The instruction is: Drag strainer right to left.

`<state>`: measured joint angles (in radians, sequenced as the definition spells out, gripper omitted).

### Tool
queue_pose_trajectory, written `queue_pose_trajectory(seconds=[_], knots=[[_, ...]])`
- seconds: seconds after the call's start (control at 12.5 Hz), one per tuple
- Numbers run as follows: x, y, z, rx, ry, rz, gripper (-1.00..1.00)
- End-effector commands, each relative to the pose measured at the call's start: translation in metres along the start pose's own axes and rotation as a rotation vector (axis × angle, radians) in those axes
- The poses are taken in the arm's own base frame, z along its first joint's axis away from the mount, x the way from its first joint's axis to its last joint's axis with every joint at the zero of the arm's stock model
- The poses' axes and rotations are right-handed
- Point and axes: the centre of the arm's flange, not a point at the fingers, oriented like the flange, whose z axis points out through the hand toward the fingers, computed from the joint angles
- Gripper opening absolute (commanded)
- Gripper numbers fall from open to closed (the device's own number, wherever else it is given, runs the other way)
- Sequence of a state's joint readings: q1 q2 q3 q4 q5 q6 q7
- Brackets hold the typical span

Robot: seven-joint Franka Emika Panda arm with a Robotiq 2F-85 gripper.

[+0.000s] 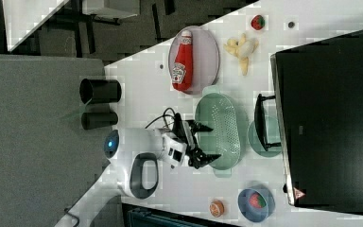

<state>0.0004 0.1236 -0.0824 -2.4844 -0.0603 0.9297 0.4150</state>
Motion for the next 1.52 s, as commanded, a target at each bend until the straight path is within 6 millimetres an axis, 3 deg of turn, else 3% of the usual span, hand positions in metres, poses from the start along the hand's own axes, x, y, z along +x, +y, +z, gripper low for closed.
queue_pose_trajectory(seconds=[0.08,0.24,0.56,0.8,1.52], knots=[[-0.009,-0.024,-0.008,0.106,0.029,0.175,1.00],[-0.017,-0.031,0.026,0.109,0.023,0.251,1.00],[-0.030,-0.036,0.065,0.116,0.018,0.244,1.00],[-0.039,-0.040,0.069,0.115,0.009,0.247,1.00],[-0.114,-0.060,0.066,0.122,-0.042,0.305,1.00]])
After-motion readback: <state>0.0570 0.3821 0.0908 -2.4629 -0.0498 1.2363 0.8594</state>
